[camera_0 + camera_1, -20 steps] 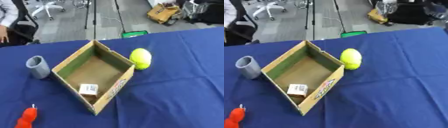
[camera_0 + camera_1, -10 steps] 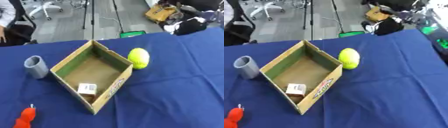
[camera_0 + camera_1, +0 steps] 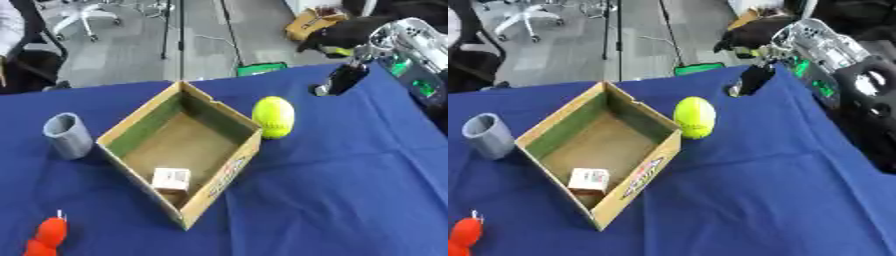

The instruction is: Pick up objects on the table and place them in the box.

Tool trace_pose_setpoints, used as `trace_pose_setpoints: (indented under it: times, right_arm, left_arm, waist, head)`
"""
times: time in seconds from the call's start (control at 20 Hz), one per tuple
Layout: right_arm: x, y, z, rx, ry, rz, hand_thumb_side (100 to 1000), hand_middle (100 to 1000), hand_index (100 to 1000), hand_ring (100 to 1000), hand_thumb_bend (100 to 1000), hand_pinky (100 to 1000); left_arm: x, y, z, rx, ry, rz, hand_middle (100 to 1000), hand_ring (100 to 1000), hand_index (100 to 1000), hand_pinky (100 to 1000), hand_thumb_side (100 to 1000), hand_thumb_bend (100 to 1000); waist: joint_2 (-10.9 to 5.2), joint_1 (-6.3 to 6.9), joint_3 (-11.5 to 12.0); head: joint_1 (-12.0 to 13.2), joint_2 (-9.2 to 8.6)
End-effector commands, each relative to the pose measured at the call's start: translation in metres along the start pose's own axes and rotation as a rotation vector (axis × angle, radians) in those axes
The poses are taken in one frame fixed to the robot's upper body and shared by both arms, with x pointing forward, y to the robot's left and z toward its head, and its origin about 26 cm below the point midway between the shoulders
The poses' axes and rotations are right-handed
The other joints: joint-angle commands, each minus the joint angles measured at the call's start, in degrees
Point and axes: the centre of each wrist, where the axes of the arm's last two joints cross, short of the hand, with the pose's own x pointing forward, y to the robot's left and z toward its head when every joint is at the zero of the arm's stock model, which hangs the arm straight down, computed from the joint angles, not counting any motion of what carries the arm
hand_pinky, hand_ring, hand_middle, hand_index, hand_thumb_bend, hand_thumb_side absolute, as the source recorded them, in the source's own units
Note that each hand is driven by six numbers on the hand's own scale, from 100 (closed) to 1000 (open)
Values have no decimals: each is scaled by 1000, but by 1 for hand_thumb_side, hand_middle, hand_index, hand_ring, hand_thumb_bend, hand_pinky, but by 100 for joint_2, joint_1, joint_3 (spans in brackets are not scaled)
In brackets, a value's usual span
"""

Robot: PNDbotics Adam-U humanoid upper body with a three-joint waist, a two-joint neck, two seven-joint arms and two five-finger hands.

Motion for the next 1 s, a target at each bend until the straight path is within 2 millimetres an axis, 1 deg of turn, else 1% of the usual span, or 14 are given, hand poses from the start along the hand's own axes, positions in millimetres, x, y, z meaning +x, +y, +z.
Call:
trace_pose_setpoints:
  times: [0.05, 0.25, 0.45, 0.75, 1.0]
  right_arm:
    - [-6, -7, -3, 41, 15, -10, 470, 959, 1000, 934, 423, 879]
    - [-4, -5, -13, 74, -3, -33, 474, 971, 1000, 946, 430, 895]
    - [-1, 0, -19, 46, -37, -102, 472, 961, 1000, 941, 428, 877]
    - [9, 6, -17, -64, -122, -274, 494, 955, 1000, 938, 431, 873]
    - [17, 8, -14, -97, -159, -366, 495, 966, 1000, 960, 435, 906]
  left_arm:
    - [4, 0, -9, 0, -30, 14, 881, 886, 875, 903, 1000, 100]
    - [4, -1, -8, 1, -29, 15, 879, 886, 871, 903, 1000, 100]
    - [5, -1, -8, 6, -22, 16, 877, 885, 865, 903, 1000, 100]
    - [5, -3, -8, 11, -18, 22, 874, 888, 860, 903, 1000, 100]
    - [6, -4, -7, 13, -12, 25, 873, 888, 855, 903, 1000, 100]
  waist:
    - [-71, -24, 10]
    - [-47, -27, 27]
    - [-21, -25, 44]
    - [11, -19, 86]
    - [29, -14, 106]
  head:
    - [-29, -24]
    - [-41, -26]
    - [-42, -32]
    - [-2, -57]
    - [41, -59]
